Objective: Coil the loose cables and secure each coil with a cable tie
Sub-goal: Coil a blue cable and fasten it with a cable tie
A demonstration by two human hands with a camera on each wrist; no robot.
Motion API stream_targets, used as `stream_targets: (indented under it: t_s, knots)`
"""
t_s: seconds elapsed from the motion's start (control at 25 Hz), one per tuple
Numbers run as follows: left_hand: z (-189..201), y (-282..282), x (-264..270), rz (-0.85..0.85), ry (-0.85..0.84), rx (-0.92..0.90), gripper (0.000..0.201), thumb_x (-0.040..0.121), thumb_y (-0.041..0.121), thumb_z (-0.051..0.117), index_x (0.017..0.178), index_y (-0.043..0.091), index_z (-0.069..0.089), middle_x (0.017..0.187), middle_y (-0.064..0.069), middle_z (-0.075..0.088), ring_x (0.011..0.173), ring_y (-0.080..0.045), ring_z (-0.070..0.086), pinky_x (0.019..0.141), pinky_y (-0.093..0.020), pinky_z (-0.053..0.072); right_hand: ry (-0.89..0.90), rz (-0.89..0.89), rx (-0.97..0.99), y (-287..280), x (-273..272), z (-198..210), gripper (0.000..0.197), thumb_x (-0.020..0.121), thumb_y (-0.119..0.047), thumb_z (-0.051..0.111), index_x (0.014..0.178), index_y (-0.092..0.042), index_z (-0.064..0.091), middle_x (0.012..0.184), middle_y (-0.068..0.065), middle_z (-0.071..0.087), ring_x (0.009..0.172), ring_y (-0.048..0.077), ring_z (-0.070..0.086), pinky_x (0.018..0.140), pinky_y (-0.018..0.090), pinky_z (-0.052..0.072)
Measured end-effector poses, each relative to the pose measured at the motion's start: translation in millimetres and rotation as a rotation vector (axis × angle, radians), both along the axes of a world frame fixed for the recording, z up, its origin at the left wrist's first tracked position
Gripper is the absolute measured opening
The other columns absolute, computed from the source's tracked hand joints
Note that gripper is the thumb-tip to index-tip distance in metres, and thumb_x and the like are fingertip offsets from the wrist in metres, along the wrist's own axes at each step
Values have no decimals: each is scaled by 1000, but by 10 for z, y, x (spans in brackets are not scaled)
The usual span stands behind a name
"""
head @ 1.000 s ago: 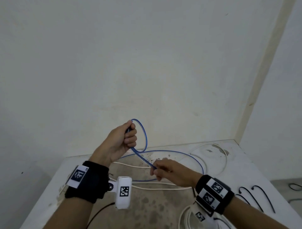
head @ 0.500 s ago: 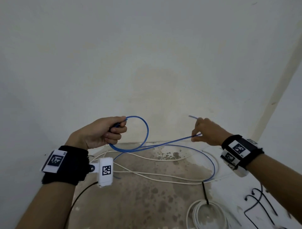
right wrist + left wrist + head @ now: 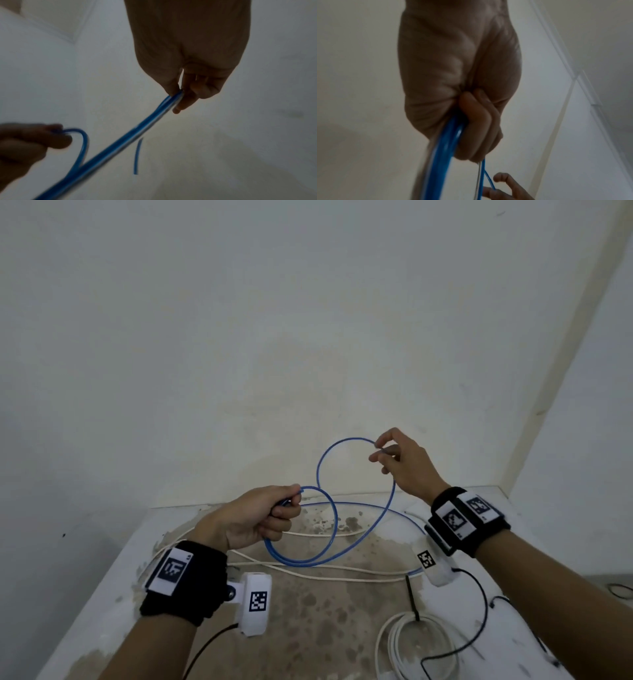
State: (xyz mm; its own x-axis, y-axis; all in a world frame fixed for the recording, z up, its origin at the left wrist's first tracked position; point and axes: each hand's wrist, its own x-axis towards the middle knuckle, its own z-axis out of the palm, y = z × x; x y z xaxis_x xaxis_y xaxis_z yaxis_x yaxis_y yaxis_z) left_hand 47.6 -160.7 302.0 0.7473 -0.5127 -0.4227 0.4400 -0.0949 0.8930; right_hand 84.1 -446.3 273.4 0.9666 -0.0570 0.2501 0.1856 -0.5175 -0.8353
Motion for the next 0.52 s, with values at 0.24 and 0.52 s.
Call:
stream_targets:
  t_s: [0.24, 0.52]
  knots:
    - [-160, -253, -257, -50, -78, 68, 32, 104, 30, 34, 77, 16, 44, 58, 3, 25, 43, -7, 13, 40, -20, 9, 80, -98, 224, -69, 34, -332, 18, 99, -9, 55, 107, -13, 70, 98, 4, 67, 83, 25, 65, 48, 25, 49]
    - [-488, -397, -390, 85, -172, 195, 29, 105, 25, 28, 82, 13, 41, 56, 1, 31, 43, -10, 21, 43, -22, 23, 372, 138, 837, -20, -142, -173, 26, 102, -20, 46, 107, -11, 71, 82, 4, 62, 66, 17, 57, 59, 27, 50]
